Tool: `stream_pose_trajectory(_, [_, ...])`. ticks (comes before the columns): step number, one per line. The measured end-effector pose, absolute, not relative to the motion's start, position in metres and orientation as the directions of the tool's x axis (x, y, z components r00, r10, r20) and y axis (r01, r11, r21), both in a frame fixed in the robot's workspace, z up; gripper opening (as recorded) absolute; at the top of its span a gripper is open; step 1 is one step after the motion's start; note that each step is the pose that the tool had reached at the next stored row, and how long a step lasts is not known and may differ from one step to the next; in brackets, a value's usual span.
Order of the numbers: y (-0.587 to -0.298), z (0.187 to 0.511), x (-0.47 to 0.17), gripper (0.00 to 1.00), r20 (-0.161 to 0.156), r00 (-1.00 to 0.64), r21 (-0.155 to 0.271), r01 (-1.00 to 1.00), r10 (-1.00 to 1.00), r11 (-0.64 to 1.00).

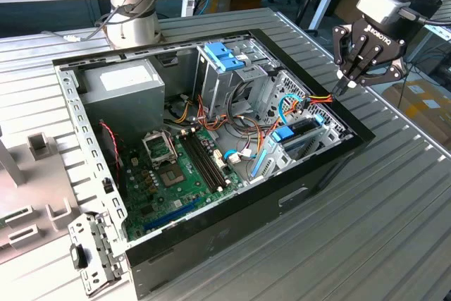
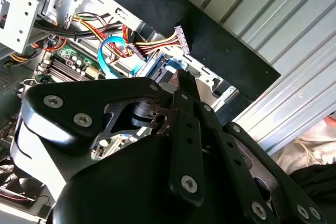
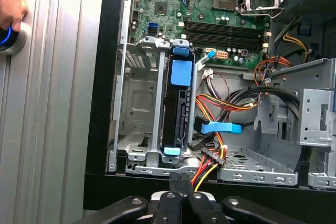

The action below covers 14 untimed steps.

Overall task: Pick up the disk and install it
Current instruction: 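Insert the first disk wire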

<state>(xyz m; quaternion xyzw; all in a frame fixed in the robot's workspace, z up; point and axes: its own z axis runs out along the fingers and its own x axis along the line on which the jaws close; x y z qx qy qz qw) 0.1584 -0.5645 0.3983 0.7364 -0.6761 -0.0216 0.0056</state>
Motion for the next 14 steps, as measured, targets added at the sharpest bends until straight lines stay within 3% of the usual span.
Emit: stream_pose_trajectory(14, [-0.5645,0.3983,0.1584,0.11,-0.024,0.152,0.038,-0.988,-0.988,-0.152])
